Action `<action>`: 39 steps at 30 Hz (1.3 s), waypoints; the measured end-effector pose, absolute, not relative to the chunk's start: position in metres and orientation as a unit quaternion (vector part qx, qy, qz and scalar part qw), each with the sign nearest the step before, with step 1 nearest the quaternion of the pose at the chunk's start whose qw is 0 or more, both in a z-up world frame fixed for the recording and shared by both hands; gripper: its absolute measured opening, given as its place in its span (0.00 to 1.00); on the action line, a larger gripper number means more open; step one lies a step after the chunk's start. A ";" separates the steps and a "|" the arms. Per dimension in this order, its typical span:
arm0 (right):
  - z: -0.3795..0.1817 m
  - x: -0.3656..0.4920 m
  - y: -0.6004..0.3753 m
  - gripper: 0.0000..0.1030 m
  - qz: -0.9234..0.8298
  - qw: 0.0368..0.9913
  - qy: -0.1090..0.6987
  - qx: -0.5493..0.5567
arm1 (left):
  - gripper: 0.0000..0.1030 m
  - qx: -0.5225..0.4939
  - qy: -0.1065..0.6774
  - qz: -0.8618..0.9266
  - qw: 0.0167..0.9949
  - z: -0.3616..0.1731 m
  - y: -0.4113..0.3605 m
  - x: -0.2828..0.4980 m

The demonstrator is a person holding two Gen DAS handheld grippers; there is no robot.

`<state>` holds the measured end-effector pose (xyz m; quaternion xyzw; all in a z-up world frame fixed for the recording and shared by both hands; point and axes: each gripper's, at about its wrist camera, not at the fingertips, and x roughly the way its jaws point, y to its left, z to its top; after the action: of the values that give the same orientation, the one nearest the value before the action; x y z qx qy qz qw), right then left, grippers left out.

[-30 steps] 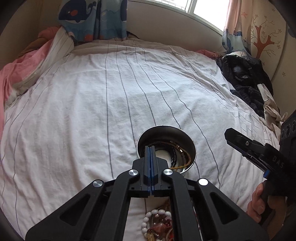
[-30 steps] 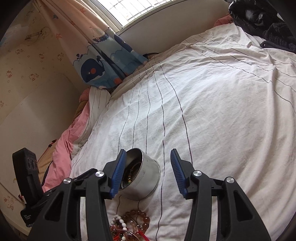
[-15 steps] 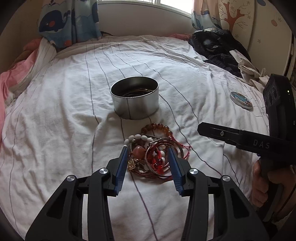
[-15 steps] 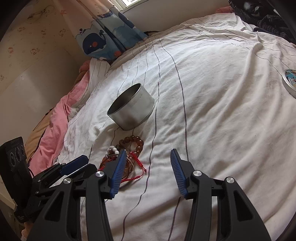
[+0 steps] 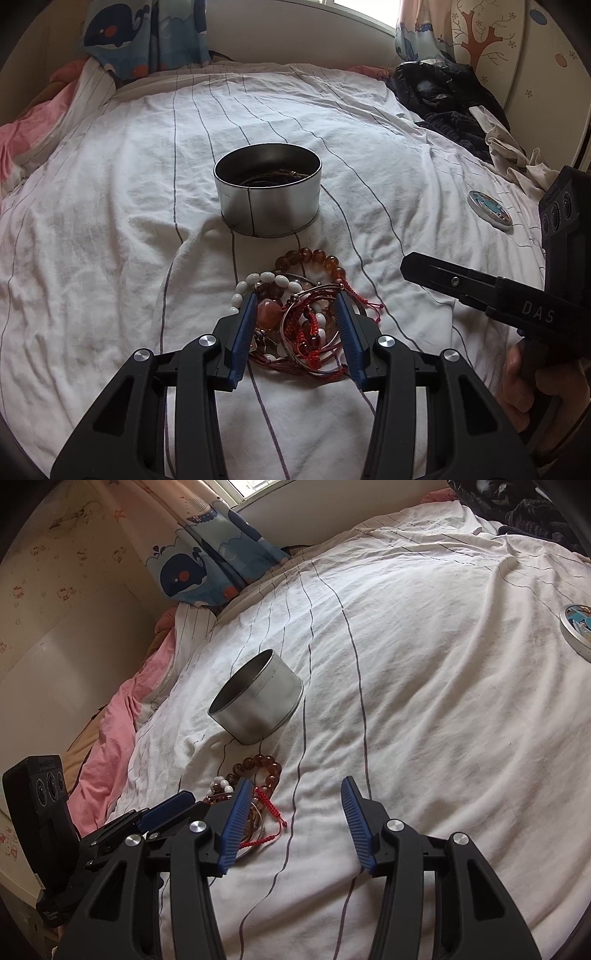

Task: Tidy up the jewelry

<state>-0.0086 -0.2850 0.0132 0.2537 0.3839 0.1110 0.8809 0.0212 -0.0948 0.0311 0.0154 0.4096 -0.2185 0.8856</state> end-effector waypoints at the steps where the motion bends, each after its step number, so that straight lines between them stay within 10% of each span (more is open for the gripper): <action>1: 0.013 -0.009 -0.285 0.48 0.111 0.881 0.384 0.254 | 0.39 0.016 0.410 -0.219 0.885 0.031 -0.096 0.021; 13: 0.012 -0.009 -0.287 0.48 0.108 0.880 0.383 0.257 | 0.03 0.026 0.424 -0.216 0.879 0.032 -0.099 0.019; 39: 0.009 -0.008 -0.285 0.48 0.105 0.880 0.393 0.244 | 0.01 0.045 0.442 -0.250 0.860 0.025 -0.099 0.035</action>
<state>-0.0075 -0.2847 0.0086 0.2440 0.3932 0.1051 0.8802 0.0354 -0.0987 0.0247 0.0447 0.4418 -0.2501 0.8604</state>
